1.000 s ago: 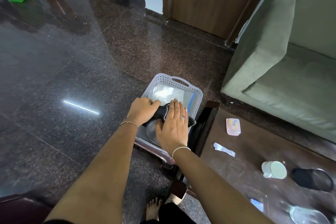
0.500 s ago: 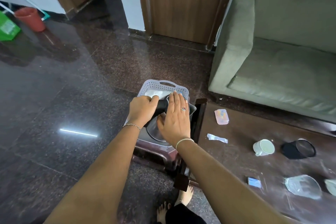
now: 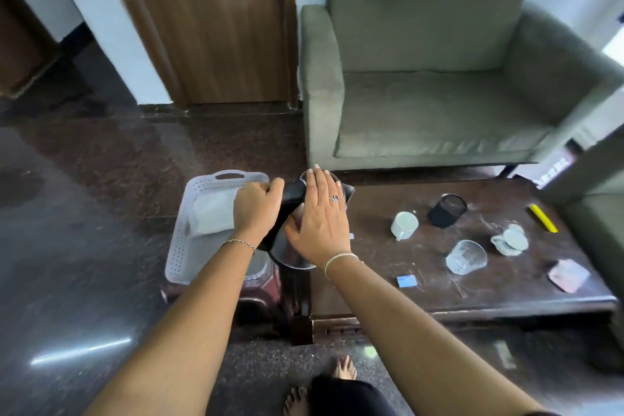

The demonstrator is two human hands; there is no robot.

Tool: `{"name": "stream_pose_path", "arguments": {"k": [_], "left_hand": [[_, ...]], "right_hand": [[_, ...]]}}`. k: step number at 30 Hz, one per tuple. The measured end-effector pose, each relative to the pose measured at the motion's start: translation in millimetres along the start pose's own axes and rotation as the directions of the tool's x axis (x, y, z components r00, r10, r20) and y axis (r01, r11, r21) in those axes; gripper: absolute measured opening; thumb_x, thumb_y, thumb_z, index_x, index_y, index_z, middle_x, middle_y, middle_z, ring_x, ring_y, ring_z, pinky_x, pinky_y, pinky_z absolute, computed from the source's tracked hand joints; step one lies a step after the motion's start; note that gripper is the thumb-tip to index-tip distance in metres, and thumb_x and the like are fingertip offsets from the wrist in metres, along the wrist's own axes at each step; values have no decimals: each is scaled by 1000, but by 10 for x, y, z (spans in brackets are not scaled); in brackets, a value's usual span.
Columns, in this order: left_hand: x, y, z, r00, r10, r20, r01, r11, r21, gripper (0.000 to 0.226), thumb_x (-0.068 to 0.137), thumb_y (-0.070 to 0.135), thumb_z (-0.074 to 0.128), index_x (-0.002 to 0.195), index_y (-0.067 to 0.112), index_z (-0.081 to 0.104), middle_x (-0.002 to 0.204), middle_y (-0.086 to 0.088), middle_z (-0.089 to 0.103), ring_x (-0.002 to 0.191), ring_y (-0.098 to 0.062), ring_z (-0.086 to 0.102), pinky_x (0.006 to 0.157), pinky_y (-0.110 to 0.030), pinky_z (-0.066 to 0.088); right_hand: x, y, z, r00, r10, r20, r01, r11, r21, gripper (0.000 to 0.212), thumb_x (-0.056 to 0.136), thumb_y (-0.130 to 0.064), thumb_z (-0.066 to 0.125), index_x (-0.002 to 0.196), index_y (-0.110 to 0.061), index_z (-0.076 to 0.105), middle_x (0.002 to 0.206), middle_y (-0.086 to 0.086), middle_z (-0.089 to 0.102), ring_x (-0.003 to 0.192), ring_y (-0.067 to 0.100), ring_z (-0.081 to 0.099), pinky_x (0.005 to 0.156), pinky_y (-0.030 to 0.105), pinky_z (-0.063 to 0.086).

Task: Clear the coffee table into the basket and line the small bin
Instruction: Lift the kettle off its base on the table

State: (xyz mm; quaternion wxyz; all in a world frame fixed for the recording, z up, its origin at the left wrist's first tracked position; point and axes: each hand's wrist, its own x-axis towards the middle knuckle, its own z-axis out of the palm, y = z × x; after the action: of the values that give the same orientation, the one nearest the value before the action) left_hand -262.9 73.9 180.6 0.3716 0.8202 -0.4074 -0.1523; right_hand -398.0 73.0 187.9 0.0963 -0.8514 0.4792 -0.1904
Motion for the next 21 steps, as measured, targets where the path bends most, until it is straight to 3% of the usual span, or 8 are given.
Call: {"name": "stream_pose_path", "arguments": {"k": [4, 9, 11, 16, 21], "left_hand": [[-198, 355, 338, 997, 34, 73, -32, 999, -28, 50, 76, 46, 38, 44, 9, 45, 43, -1, 49, 51, -22, 51, 48, -30, 34], [-493, 777, 813, 985, 111, 128, -111, 994, -14, 45, 76, 48, 37, 45, 22, 56, 40, -1, 47, 47, -18, 48, 46, -28, 29], [-614, 896, 1025, 982, 128, 139, -130, 991, 5, 49, 77, 48, 37, 45, 15, 54, 43, 0, 51, 48, -13, 50, 45, -25, 28], [-898, 1211, 1523, 975, 102, 200, -114, 992, 47, 48, 79, 46, 36, 55, 11, 58, 65, -9, 63, 66, -30, 59, 60, -32, 47], [-1129, 1404, 2020, 982, 65, 176, -89, 987, 131, 48, 83, 44, 39, 56, 11, 60, 55, -3, 56, 61, -26, 51, 56, -29, 35]], "right_hand": [[-191, 388, -223, 995, 92, -31, -93, 996, -15, 87, 78, -39, 54, 149, -1, 23, 158, 16, 19, 147, 32, 13, 121, 41, 5], [-414, 974, -431, 985, 169, -32, -171, 983, -66, 89, 76, -43, 54, 149, -2, 22, 158, 17, 17, 147, 34, 12, 121, 43, 6], [-511, 1238, -488, 984, 176, -26, -177, 980, -85, 88, 77, -43, 53, 149, -2, 21, 158, 17, 16, 147, 34, 13, 121, 44, 7], [-753, 1874, -653, 987, 160, 14, -158, 984, -83, 87, 79, -41, 54, 149, 0, 21, 157, 20, 19, 146, 34, 15, 122, 43, 4], [-908, 2476, -745, 989, 116, 92, -109, 991, -79, 86, 82, -38, 55, 150, -1, 16, 158, 20, 14, 146, 34, 12, 121, 43, 3]]}}
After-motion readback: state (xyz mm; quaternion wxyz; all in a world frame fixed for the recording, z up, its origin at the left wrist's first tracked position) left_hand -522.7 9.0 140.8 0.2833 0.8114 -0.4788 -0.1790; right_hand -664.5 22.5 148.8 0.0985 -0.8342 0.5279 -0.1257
